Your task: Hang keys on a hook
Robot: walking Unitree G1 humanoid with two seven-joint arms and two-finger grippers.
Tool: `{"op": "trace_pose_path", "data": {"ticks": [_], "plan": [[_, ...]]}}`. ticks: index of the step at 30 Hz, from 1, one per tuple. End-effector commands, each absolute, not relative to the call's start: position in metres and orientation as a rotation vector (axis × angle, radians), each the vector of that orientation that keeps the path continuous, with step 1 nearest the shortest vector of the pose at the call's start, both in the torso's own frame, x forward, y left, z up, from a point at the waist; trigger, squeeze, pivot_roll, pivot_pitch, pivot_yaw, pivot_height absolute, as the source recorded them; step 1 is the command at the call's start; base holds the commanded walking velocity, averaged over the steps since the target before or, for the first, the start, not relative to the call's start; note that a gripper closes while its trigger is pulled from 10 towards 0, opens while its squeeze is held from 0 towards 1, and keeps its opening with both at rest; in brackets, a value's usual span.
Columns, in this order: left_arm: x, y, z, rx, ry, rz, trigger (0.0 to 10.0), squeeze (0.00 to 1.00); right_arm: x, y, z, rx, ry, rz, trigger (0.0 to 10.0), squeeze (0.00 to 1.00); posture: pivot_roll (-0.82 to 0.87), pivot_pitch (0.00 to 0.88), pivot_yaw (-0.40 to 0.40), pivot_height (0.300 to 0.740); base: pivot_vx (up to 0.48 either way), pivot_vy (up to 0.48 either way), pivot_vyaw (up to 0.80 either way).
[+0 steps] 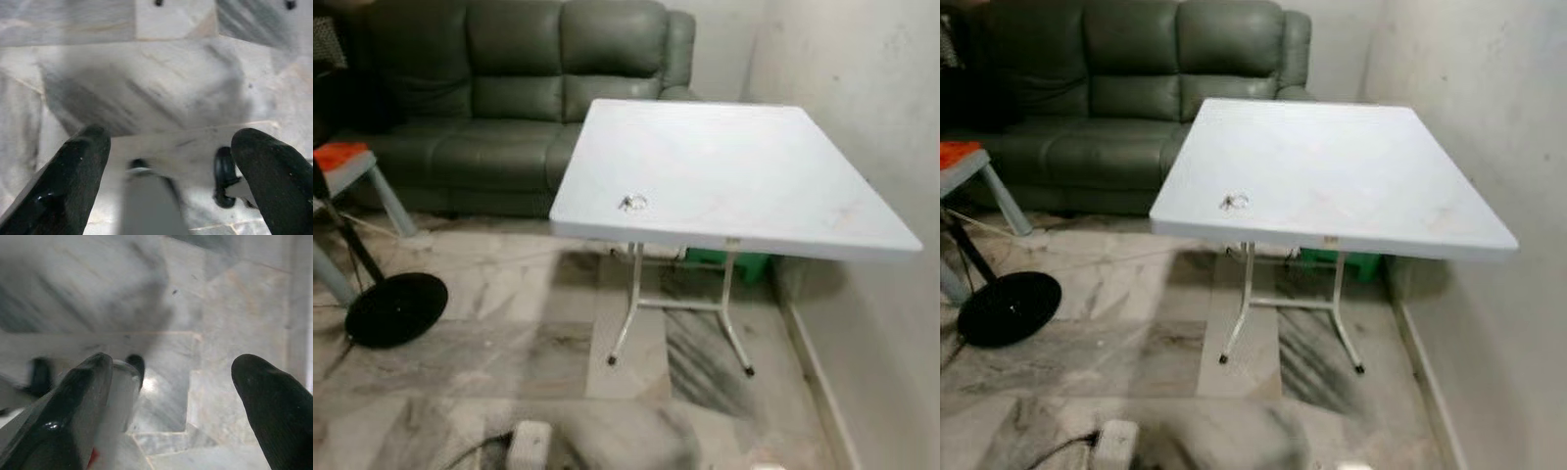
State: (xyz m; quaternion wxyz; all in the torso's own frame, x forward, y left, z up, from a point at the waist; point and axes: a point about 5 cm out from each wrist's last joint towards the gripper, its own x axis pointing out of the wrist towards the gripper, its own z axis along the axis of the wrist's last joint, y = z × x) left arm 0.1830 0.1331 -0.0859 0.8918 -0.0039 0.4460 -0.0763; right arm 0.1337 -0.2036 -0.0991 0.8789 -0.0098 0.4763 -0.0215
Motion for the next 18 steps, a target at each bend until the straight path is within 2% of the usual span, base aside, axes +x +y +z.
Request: {"op": "trace_pose_path", "data": {"ticks": [1, 12, 18], "plan": [[0.183, 0.146, -0.086, 0.009, 0.926, -0.13, 10.0, 0.0, 0.141, -0.193, -0.098, -0.006, 0.968, -0.022, 10.0, 0.0, 0.03, 0.0, -0.043, 0.74, 0.0, 0.394, 0.0], [0.188, 0.145, -0.083, 0.036, 0.901, -0.139, 10.0, 0.0, 0.142, -0.193, -0.097, -0.027, 0.96, -0.004, 10.0, 0.0, 0.03, 0.0, -0.039, 0.74, 0.0, 0.0, 0.0], [0.209, 0.139, -0.07, 0.029, 0.783, -0.186, 10.0, 0.0, 0.167, -0.193, -0.085, -0.016, 0.833, 0.015, 10.0, 0.0, 0.02, 0.0, -0.031, 0.74, 0.0, 0.0, 0.0]]}}
